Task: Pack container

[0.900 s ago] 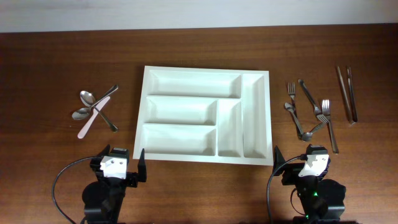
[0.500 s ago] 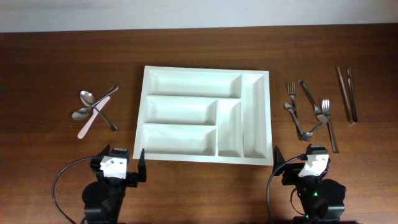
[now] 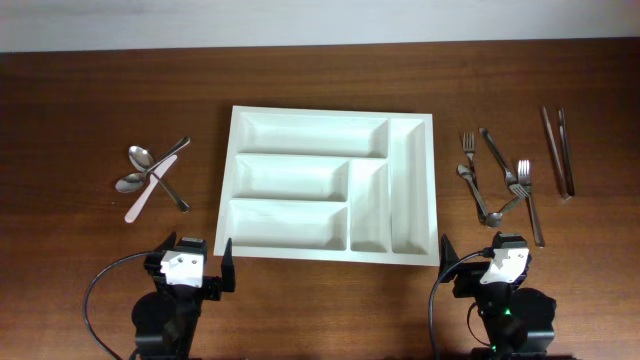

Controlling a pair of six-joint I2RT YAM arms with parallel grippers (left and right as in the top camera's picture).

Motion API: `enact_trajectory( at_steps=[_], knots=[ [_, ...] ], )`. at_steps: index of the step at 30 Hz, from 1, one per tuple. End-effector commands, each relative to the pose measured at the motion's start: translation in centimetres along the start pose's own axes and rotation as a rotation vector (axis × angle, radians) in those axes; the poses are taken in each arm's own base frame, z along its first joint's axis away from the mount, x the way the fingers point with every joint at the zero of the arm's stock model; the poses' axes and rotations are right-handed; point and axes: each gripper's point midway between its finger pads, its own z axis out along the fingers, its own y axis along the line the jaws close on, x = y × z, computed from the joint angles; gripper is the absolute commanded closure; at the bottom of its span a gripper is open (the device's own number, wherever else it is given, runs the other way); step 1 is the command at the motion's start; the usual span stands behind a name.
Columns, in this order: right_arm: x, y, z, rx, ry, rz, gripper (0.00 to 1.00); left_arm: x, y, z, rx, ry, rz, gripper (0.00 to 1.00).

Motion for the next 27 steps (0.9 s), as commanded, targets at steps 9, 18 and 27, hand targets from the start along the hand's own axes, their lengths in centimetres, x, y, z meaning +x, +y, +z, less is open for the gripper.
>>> enact_trajectory(
  at_steps=[9,18,27],
  knots=[
    [-0.2,1.7,-0.2,-0.097,-0.004,0.005,0.01,-0.2,-0.1,0.0,0.002,-0.015,0.000,0.01],
    [-5.1,4.9,-3.0,-0.254,0.007,0.091,0.01,-3.7,1.1,-0.6,-0.053,-0.057,0.003,0.01],
    [-5.9,3.6,-2.2,-0.137,0.470,0.135,0.01,-10.2,3.1,1.4,-0.080,0.102,0.032,0.01]
  ],
)
